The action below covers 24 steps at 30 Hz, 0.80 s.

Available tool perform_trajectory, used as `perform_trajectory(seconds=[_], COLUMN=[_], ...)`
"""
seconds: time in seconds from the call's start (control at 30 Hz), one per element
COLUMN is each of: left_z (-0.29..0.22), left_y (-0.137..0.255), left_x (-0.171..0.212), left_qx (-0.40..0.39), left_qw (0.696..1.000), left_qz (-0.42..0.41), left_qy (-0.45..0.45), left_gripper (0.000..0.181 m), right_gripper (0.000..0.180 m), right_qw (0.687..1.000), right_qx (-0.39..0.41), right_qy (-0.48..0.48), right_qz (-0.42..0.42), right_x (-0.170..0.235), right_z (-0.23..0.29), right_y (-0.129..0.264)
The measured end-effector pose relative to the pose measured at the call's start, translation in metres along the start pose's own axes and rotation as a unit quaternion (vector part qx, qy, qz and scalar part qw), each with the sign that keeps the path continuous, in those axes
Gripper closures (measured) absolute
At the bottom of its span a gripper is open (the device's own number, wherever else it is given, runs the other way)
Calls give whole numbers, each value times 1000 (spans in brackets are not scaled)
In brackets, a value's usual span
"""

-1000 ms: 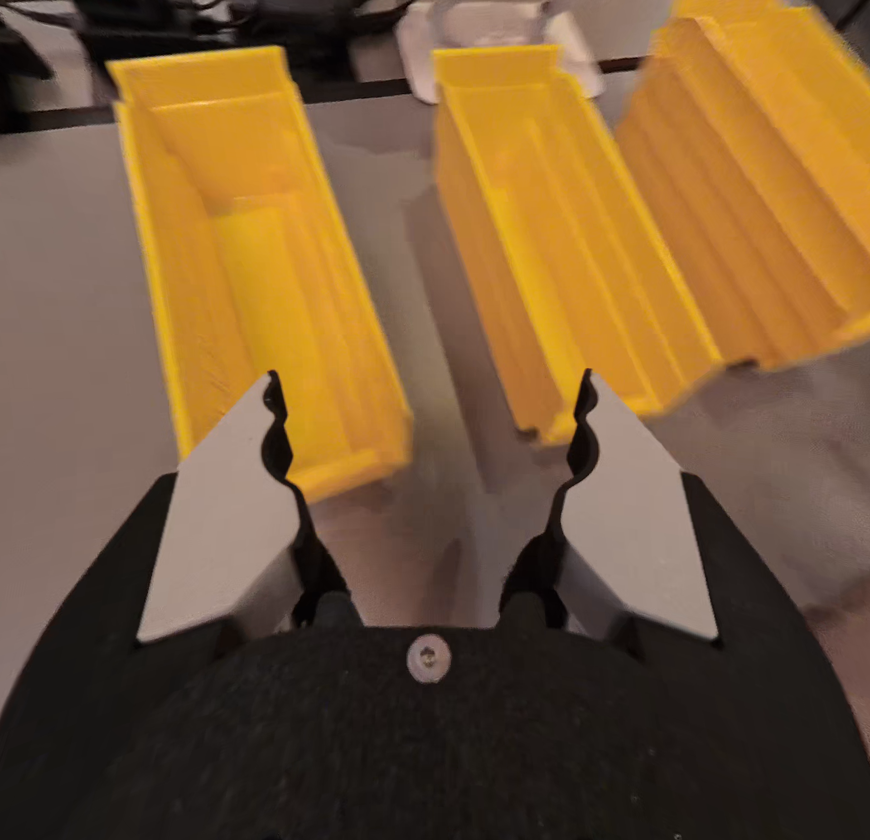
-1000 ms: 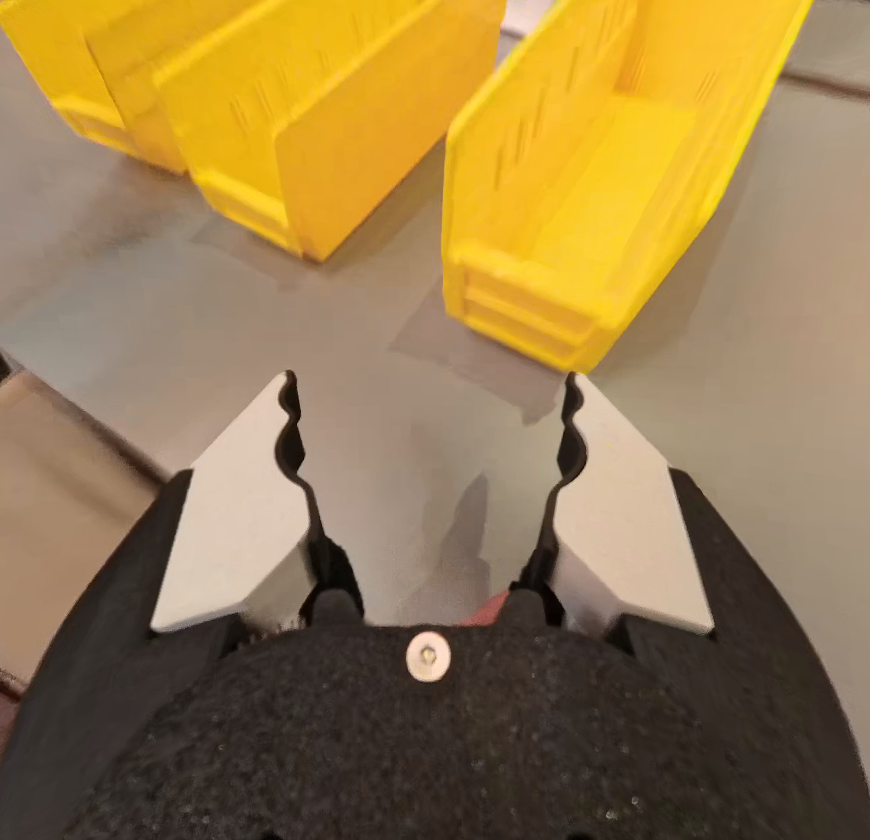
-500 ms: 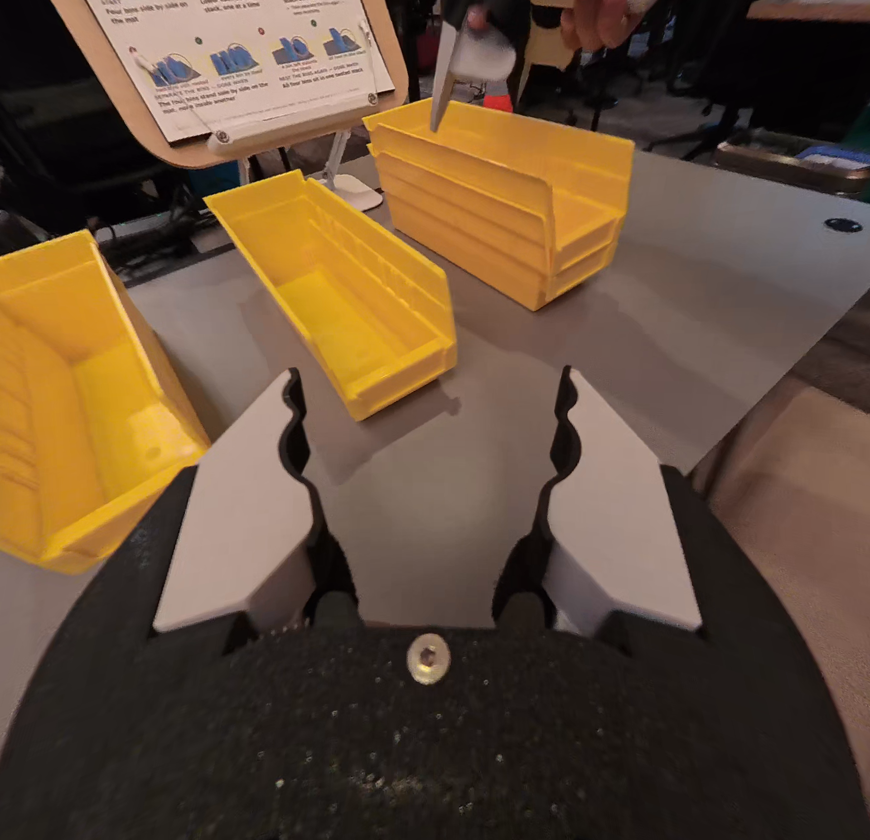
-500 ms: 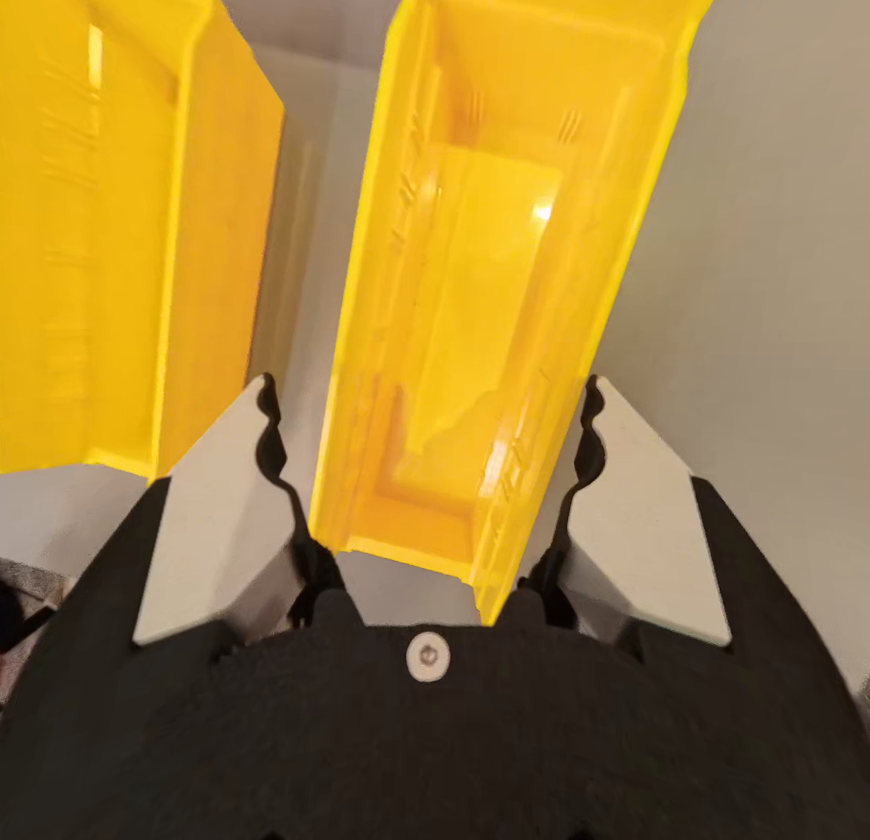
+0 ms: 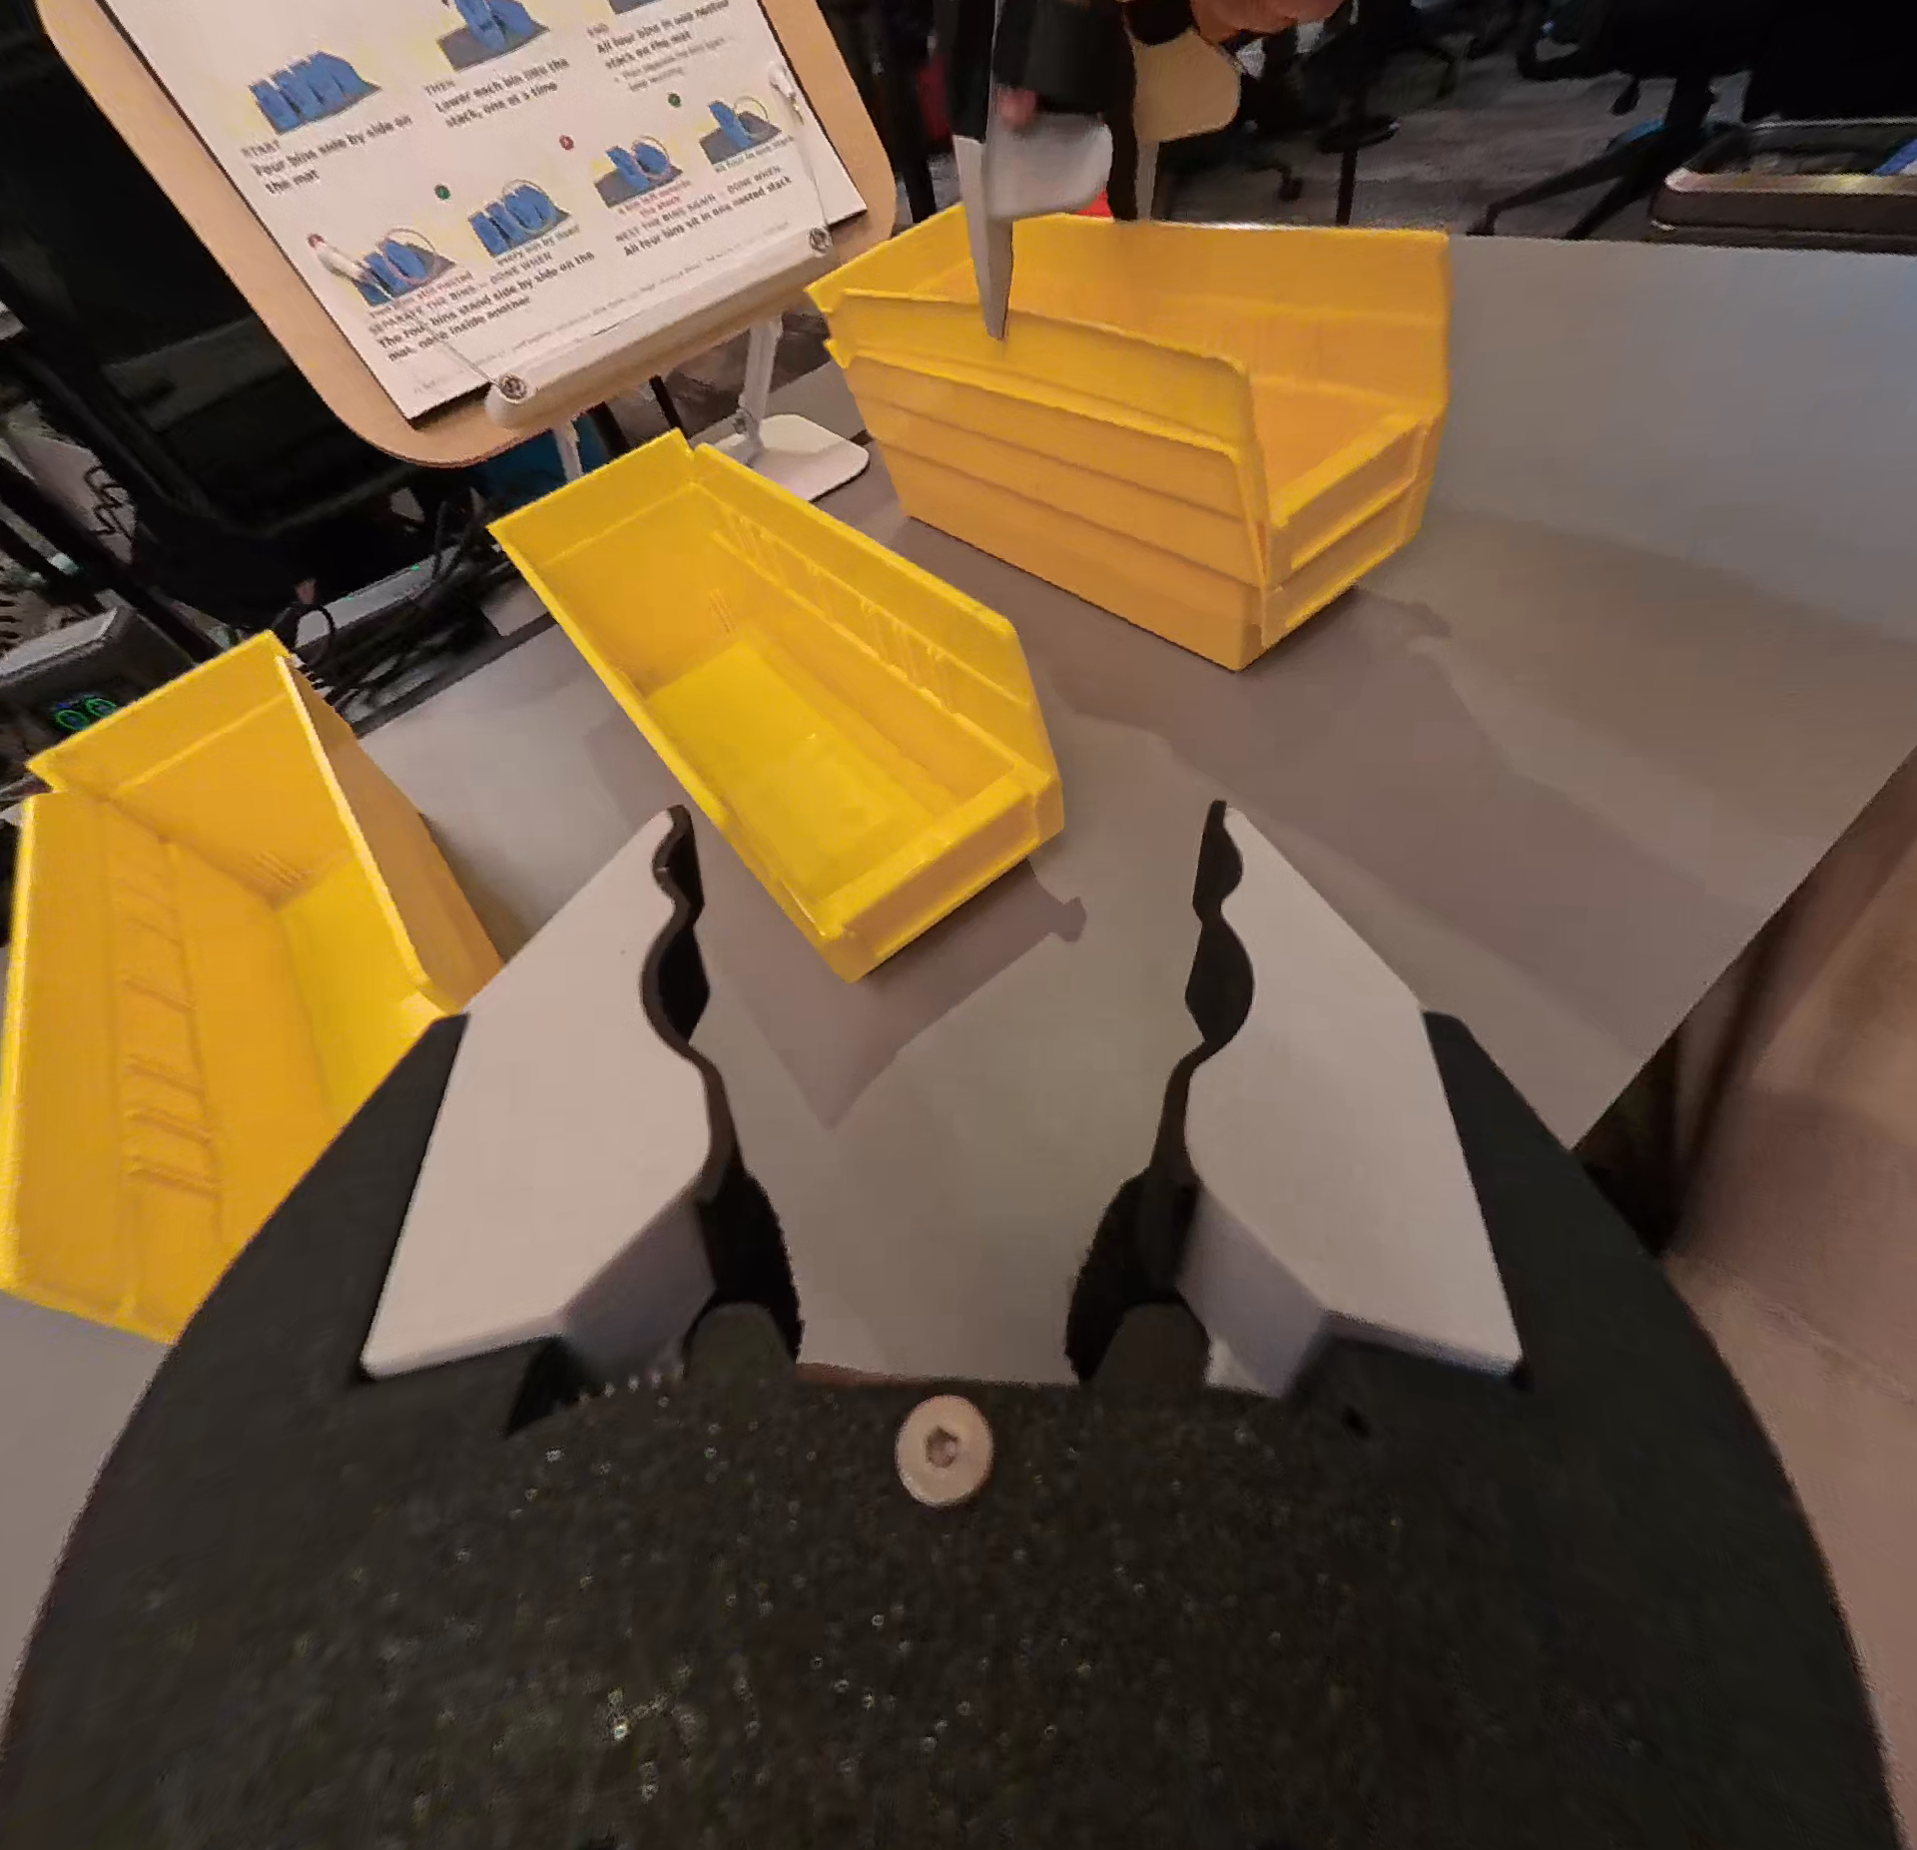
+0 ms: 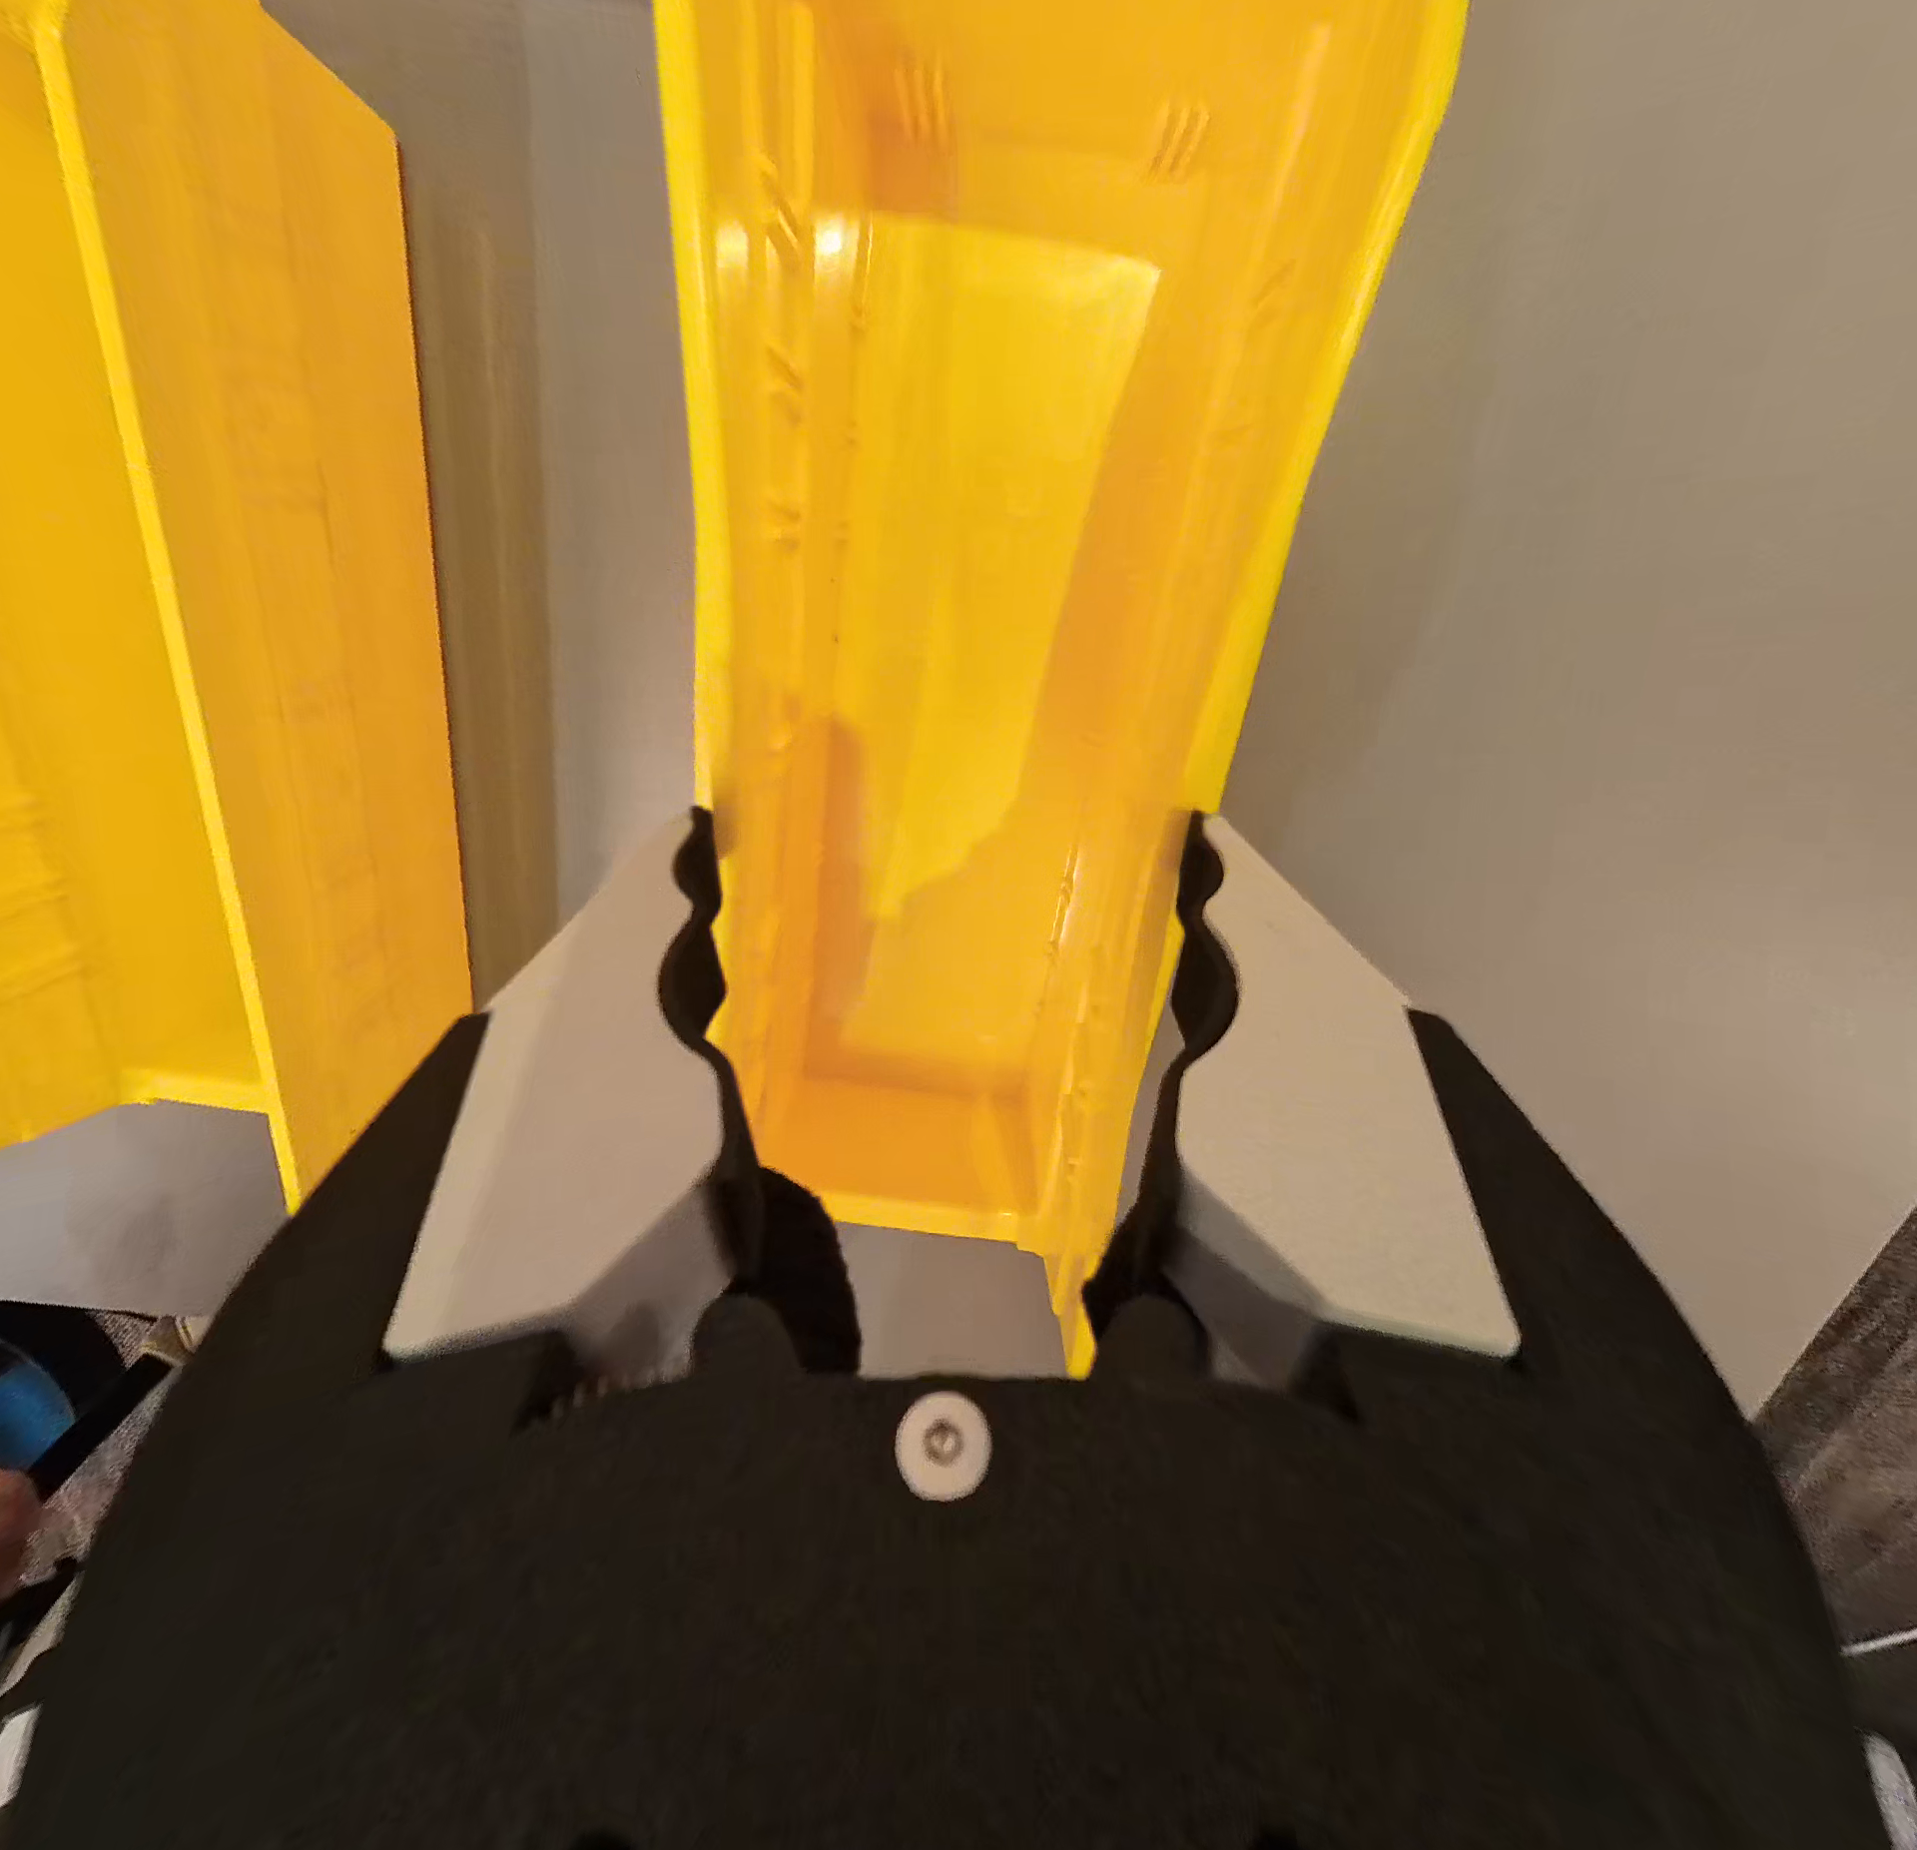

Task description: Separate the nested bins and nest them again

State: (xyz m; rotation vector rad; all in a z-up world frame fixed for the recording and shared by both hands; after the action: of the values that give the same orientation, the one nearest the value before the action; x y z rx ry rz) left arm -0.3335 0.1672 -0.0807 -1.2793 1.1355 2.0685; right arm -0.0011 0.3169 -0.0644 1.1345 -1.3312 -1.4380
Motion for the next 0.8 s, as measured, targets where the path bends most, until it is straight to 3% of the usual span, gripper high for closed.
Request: perform_trajectory(seconds=[0.8], left_z=[5], left_y=[-5], left_x=[12], left_qx=[21], left_qw=[998], left_qz=[41], left_qy=[45], left_gripper=[92], right_gripper=[98], right_qw=[1000], right_qx=[-2], right_qy=[4], right_qz=[8], right_x=[3], right_z=[-6], right_y=[20])
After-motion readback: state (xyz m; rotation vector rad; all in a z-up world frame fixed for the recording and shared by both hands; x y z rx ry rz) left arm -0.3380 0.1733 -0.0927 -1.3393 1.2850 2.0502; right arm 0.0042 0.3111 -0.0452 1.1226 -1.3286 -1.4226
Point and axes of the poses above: each gripper's, where its closed fingertips meet, y back along the fingers, x out of its underside, z = x × y across the jaws, the point moved 6 cm from there along y, back along the fingers, and after that the axes turned 6 degrees about z, right-handed, at the moved point
